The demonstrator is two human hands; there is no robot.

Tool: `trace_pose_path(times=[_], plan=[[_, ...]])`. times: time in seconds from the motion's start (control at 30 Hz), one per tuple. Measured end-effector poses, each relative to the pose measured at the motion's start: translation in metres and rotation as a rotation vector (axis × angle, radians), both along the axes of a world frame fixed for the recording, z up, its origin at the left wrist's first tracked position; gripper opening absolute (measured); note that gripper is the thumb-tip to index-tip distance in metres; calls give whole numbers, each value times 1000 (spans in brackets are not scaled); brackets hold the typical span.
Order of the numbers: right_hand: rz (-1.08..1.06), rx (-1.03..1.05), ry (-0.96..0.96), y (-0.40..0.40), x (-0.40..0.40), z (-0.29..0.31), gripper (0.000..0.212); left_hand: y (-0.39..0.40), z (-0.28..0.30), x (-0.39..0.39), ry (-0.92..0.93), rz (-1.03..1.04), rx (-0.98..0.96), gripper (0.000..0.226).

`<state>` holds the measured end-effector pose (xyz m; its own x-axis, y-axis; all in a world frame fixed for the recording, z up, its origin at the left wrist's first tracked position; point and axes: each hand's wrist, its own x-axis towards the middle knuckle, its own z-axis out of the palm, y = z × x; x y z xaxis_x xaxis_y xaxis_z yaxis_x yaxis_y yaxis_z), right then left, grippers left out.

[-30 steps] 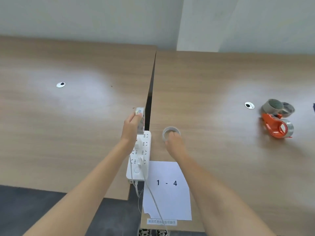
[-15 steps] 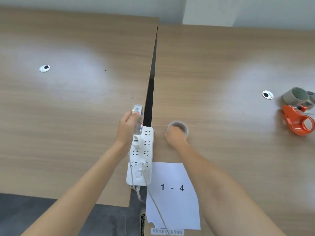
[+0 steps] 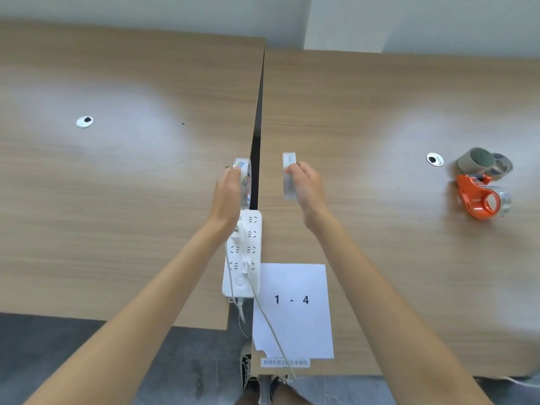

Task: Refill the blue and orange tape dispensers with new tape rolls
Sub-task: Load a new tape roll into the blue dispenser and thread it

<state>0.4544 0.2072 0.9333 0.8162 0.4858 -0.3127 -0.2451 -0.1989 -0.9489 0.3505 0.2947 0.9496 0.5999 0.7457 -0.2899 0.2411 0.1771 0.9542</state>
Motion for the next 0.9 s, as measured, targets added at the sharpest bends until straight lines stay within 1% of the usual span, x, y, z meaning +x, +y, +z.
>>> trace_pose_path(times=[0.07,0.17,0.27,0.33,0.43,0.5,0.6,0.67,0.7,0.83,0.9], plan=[[-37,72,13,-13,-21,25,29,-5,14,-11,1,-7,39,30],[-51,157,42,-39,-59,47,6,-17,32,-44,-12,1,46,33],[-25,196,80,-69,-96,52,10,-41,36,-83,-14,-7,37,28],[-12,201,84,-81,-116,49,9,-59,27,-102,63,-40,53,21],[2,172,104,-82,-135,39,10,-71,13,-117,142,-67,14,14],[13,153,129,-79,-146,32,15,-70,10,-125,127,-49,13,13],[35,145,148,-74,-161,25,14,-65,6,-140,94,-17,43,12],[55,147,157,-70,-173,21,14,-59,4,-153,69,-16,11,13],[56,145,161,-67,-179,20,14,-55,3,-160,57,-16,-8,16],[45,124,139,-47,-206,16,25,-34,4,-188,4,-23,-49,30],[21,114,119,-32,-223,13,29,-19,0,-203,-16,-43,-46,21]])
